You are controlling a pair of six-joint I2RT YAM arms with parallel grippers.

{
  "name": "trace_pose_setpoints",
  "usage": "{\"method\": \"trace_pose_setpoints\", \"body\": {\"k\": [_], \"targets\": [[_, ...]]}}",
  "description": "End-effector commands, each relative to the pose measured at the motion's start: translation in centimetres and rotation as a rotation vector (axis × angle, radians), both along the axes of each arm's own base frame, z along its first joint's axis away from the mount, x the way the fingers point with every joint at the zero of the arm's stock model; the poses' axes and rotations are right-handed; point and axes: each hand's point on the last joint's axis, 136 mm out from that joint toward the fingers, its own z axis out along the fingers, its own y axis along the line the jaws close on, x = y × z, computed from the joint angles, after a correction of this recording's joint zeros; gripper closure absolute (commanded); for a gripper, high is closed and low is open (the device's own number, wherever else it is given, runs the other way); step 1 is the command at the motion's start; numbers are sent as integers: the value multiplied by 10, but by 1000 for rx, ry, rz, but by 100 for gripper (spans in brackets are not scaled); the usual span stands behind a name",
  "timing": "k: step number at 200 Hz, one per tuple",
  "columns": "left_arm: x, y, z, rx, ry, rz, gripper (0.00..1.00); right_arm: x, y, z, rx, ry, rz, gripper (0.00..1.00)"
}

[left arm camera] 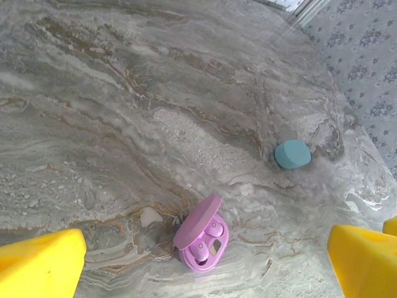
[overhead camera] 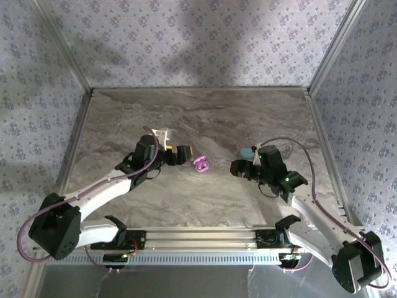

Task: Insert the wireless bluetooth earbuds into the charging case

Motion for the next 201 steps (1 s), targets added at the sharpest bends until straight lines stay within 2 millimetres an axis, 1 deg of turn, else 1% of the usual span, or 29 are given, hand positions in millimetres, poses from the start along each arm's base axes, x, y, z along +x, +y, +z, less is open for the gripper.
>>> {"method": "trace_pose_setpoints", "body": {"k": [1, 18, 39, 56, 63, 109, 138, 161, 201], "targets": [[3, -7, -4, -22, 23, -1, 0, 6, 15, -1, 82, 28, 60, 27], [2, -6, -11, -18, 12, -1, 0, 16, 20, -5, 80, 38, 93, 31], [2, 2, -22, 28, -14, 16, 0, 28, 28, -13, 85, 66, 106, 40], [3, 6, -29, 57, -24, 26, 0, 39, 32, -23, 84, 90, 103, 51], [4, 7, -31, 60, -25, 32, 0, 43, 34, -25, 84, 96, 100, 54], [0, 6, -38, 28, 8, 34, 0, 60, 40, -45, 65, 133, 81, 71], [-1, 5, -43, 19, 35, 32, 0, 72, 47, -56, 53, 156, 85, 86], [-1, 6, -42, 15, 37, 37, 0, 81, 56, -63, 44, 167, 94, 92], [0, 10, -43, 15, 47, 50, 0, 98, 76, -77, 64, 203, 103, 94]]}}
